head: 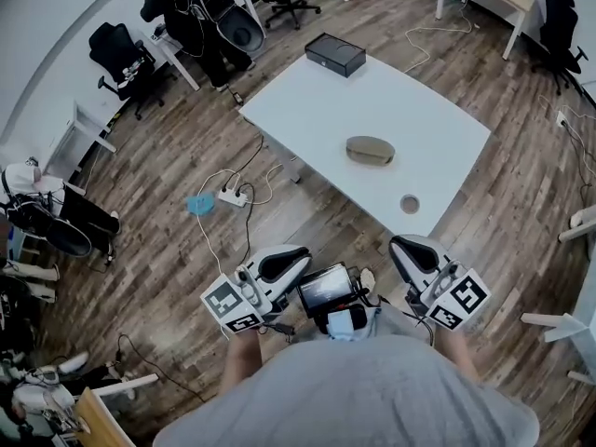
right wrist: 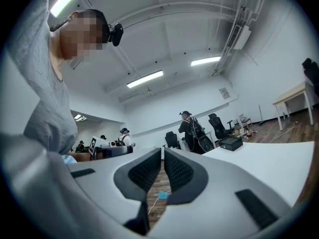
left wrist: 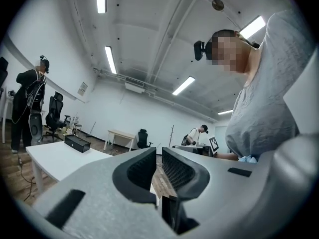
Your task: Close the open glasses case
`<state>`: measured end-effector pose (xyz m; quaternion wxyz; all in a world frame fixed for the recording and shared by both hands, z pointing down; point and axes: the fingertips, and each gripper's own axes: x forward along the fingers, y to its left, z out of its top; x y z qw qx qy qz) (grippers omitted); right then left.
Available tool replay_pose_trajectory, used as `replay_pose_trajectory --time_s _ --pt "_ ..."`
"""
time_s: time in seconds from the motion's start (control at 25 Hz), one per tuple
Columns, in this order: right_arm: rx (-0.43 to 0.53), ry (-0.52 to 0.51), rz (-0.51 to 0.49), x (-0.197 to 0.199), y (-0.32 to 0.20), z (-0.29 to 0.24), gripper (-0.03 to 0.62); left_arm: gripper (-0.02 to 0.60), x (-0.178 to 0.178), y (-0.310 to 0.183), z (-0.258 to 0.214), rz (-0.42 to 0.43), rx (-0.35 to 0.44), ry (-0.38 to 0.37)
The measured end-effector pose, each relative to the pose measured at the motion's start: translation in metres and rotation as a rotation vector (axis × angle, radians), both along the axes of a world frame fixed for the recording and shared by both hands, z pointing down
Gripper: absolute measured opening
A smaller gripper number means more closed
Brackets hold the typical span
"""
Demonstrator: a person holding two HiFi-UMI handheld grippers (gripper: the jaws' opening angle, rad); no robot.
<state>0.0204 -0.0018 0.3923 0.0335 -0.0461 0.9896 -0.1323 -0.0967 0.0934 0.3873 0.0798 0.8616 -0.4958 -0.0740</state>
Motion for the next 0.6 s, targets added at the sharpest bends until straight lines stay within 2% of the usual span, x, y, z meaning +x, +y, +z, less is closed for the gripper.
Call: replay_pose_trajectory --time_s 0.24,0.6 --pt "-0.003 -0.011 0.038 -0.027 -0.050 -0.004 0.034 0.026 -0.026 -0.059 -0.007 0.056 -0.001 -0.005" --pt "-0.026 0.013 0.113 -0.036 -0.081 0.000 0.034 0.026 -0.036 -0.112 -0.008 0.143 0.000 0.019"
